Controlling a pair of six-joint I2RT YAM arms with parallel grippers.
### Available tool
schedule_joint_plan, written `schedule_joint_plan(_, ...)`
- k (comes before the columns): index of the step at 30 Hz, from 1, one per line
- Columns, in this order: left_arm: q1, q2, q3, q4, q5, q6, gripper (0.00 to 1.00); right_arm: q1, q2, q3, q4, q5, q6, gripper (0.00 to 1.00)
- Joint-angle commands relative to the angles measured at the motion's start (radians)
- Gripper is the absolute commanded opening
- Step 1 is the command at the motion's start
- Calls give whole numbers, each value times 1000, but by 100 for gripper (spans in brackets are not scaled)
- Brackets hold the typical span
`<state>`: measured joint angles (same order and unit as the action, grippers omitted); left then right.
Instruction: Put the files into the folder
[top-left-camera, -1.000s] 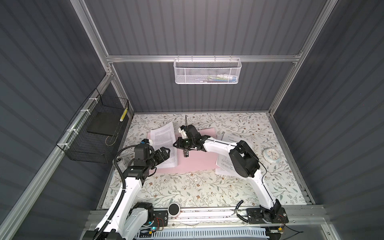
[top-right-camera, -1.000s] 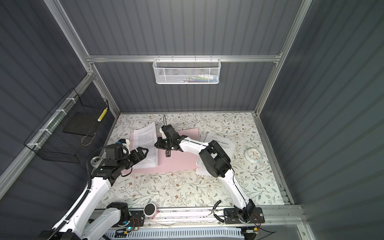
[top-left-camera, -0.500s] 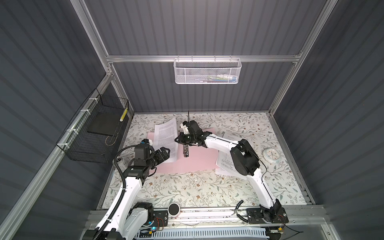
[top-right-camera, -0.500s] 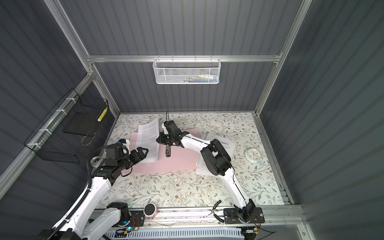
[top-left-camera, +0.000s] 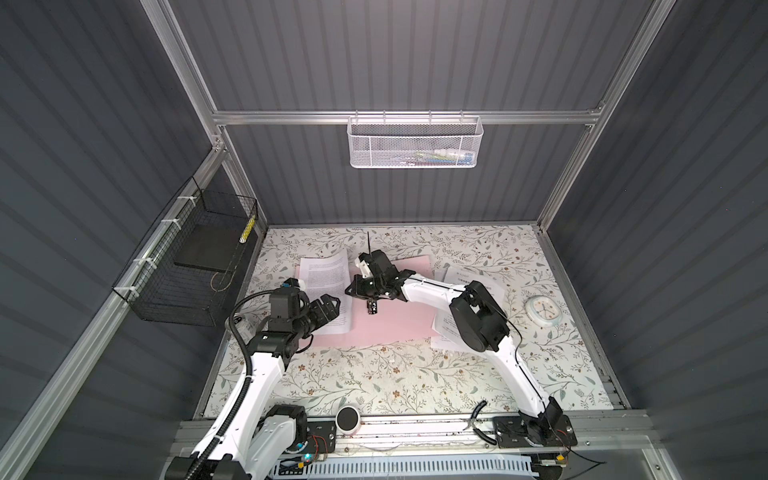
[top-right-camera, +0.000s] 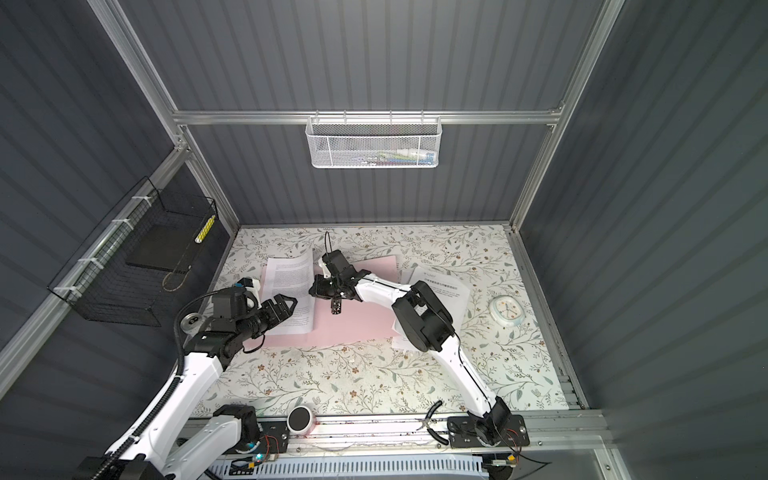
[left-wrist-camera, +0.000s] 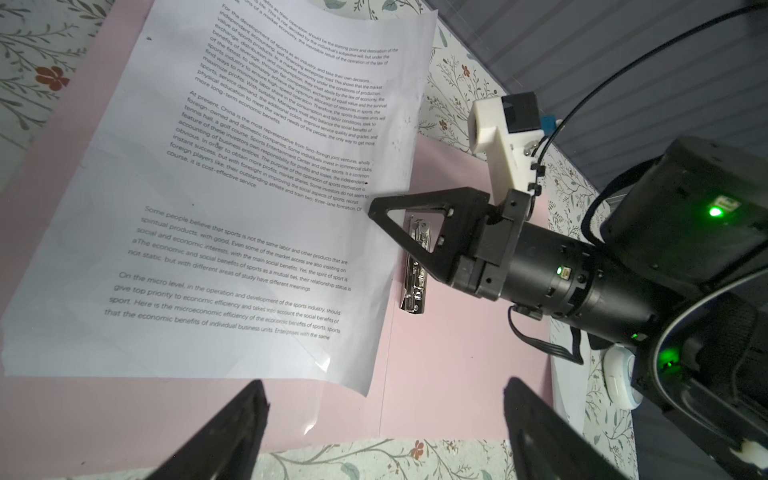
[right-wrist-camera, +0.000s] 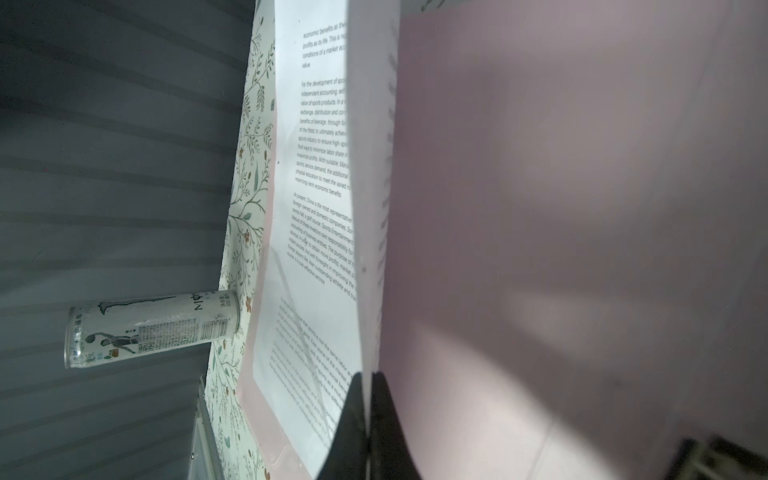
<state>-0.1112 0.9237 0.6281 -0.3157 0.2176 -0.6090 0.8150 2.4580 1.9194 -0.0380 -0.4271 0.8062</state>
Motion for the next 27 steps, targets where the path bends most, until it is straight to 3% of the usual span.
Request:
schedule_joint_plan(1, 5, -15, 15, -23, -6, 20, 90, 21, 19, 28, -4, -13, 22, 0)
schedule_joint_plan(13, 5, -23, 5, -32, -18, 26, 90, 41, 15, -10, 11, 8, 93, 0)
schedule_joint_plan(27, 5, -21, -6, -20, -24, 26, 90, 52, 4, -20, -86, 80, 69, 0)
